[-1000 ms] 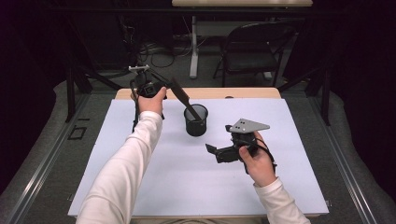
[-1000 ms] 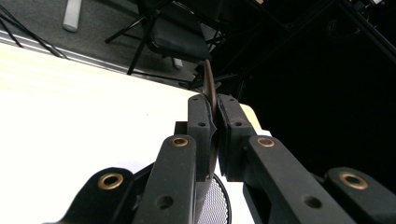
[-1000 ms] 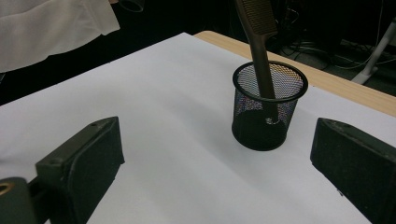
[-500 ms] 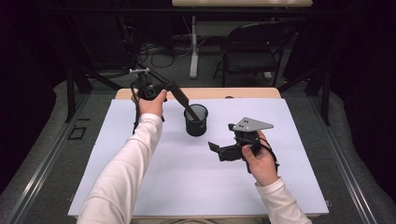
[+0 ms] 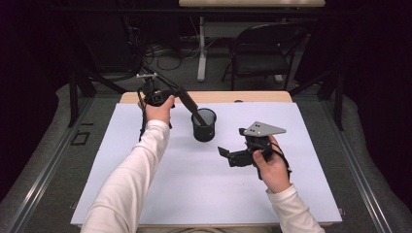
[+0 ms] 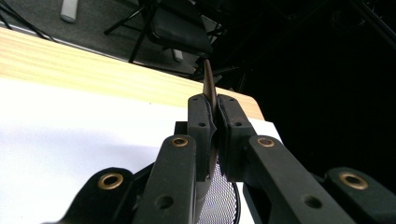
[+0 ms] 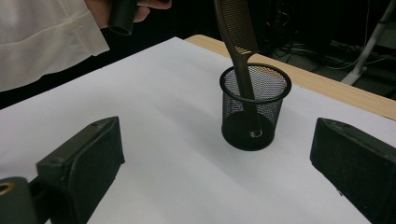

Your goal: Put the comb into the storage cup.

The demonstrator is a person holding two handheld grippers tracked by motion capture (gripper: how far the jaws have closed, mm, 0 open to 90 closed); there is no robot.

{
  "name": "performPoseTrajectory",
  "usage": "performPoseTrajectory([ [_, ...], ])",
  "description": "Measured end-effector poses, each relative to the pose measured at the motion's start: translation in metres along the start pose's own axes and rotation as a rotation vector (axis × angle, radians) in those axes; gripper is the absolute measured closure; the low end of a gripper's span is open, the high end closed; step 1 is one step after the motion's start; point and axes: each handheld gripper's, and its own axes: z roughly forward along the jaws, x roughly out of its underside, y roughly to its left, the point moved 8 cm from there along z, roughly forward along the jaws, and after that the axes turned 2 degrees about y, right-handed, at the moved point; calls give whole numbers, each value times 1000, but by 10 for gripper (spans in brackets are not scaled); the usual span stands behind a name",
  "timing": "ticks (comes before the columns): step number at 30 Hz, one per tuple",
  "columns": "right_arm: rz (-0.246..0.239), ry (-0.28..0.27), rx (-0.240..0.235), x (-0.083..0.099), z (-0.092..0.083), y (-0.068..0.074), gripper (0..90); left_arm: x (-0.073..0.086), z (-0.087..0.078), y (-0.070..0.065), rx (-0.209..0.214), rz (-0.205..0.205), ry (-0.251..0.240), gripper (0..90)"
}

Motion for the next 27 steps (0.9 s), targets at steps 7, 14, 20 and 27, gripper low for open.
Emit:
performPoseTrajectory([
  [7, 0, 2, -1, 1, 0, 0, 23, 3, 1, 1, 3, 12, 4, 850],
  [14, -3, 3, 0, 1, 1, 0, 23, 6, 4, 3, -3, 17, 13, 850],
  [20, -3, 5, -1, 1, 1, 1, 24, 8, 5, 3, -4, 29, 17, 850],
  [27, -1, 7, -2, 2, 1, 1, 25, 8, 4, 6, 0, 12, 8, 850],
])
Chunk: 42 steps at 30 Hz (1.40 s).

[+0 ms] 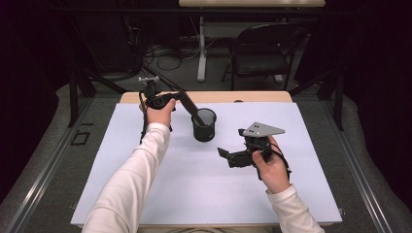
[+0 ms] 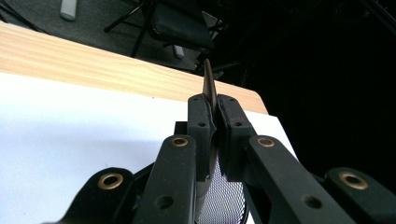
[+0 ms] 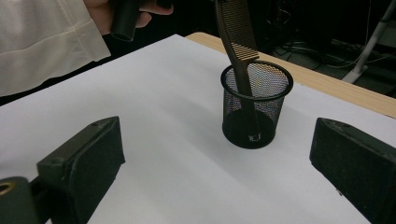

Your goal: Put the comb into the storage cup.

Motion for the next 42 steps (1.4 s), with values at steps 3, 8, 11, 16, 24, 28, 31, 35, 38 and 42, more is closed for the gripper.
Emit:
performPoseTrajectory([
  [3, -1, 1, 0, 0, 0, 0, 26, 0, 0, 1, -1, 0, 2, 849],
  [8, 1, 2, 1, 0, 0, 0, 33, 0, 0, 2, -6, 0, -1, 847],
  [11, 1, 2, 0, 0, 0, 0, 33, 0, 0, 4, -12, -2, -2, 846],
  [16, 0, 2, 1, 0, 0, 0, 33, 0, -1, 8, -21, -9, -2, 844],
  [24, -7, 4, 1, 1, 1, 0, 33, 1, -2, 10, -17, -21, -3, 837],
  [28, -5, 5, 2, 1, 1, 0, 35, 1, -2, 10, -16, -21, -4, 831],
  [31, -6, 4, 3, 1, 1, 0, 35, 1, -2, 10, -17, -21, -4, 827],
  [35, -5, 5, 3, 1, 1, 0, 35, 1, -2, 9, -14, -21, -8, 812],
  [38, -5, 5, 2, 1, 0, 0, 35, 1, -2, 9, -15, -15, -10, 802],
  [42, -8, 5, 3, 1, 1, -1, 35, 0, -2, 8, -14, -16, -18, 772],
])
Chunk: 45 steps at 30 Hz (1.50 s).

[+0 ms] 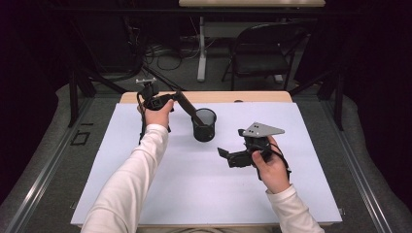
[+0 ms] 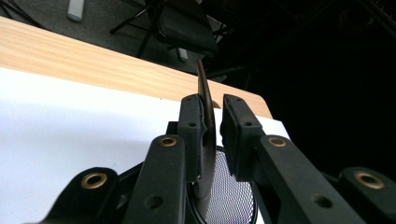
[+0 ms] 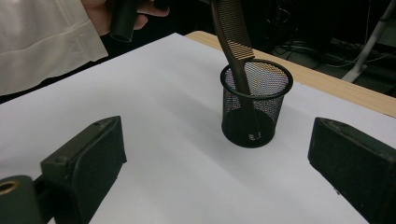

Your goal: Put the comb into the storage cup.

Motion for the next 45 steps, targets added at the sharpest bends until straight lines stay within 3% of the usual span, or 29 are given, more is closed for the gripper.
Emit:
performPoseTrajectory([
  [13, 3, 3, 1, 1, 0, 0, 37, -4, -4, 1, -5, 22, -22, 663],
  [25, 8, 4, 5, 1, 0, -2, 42, -10, -8, 6, -38, 57, -62, 492],
  [37, 7, 7, 7, 2, 0, -2, 44, -15, -12, 11, -54, 54, -86, 369],
  [45, 7, 5, 9, 2, 0, -3, 44, -19, -19, 13, -78, 85, -106, 272],
])
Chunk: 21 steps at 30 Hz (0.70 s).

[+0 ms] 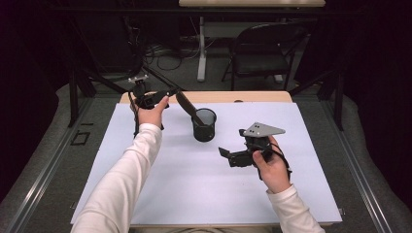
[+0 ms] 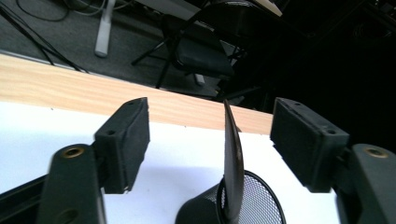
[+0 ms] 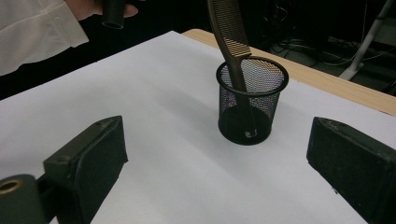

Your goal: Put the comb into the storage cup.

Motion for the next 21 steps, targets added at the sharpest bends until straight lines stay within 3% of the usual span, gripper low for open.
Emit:
performPoseTrajectory([
  [9, -4, 3, 0, 1, 0, 0, 45, -5, -10, 5, -20, 26, -3, 245],
  [21, -5, 9, 3, 1, 0, 0, 48, -8, -22, 3, -12, 88, 4, 233],
])
